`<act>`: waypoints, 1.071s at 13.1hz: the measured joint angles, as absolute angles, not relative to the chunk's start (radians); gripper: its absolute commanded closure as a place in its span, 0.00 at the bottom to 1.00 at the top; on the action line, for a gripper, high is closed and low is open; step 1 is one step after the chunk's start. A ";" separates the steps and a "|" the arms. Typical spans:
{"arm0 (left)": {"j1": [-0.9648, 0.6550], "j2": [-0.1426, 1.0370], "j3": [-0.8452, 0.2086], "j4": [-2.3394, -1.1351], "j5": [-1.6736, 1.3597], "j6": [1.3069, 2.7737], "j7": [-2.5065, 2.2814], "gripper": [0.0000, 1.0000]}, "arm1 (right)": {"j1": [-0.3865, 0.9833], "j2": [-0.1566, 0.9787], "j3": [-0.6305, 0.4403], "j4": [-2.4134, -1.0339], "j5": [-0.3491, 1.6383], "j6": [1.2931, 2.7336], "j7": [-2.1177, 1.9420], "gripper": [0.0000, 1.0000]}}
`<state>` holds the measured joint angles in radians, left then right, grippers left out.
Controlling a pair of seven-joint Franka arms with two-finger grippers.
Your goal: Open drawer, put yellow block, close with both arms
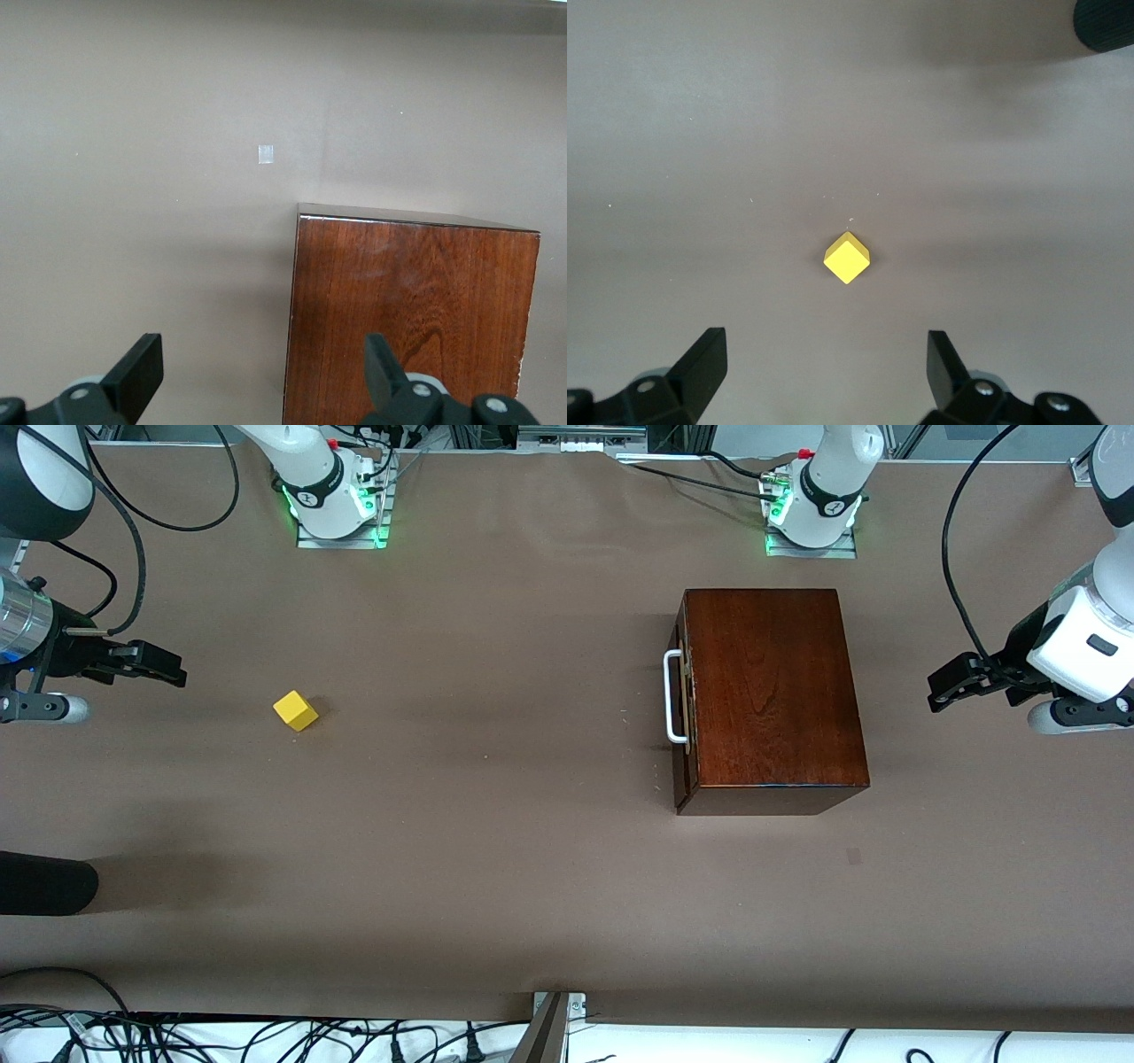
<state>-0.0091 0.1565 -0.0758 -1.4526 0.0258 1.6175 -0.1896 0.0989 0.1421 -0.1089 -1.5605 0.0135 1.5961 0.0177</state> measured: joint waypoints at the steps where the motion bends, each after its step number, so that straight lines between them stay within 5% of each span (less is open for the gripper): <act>1: -0.009 0.156 -0.077 -1.453 0.026 1.623 -0.190 0.00 | 0.099 0.142 -0.109 -1.561 0.013 1.596 0.018 0.00; 14: -0.002 0.156 -0.077 -1.453 0.022 1.659 -0.197 0.00 | 0.099 0.142 -0.109 -1.561 0.011 1.596 0.017 0.00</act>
<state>-0.0015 0.1557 -0.0773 -1.4529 0.0217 1.6589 -0.1972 0.0989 0.1421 -0.1089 -1.5606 0.0106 1.5958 0.0174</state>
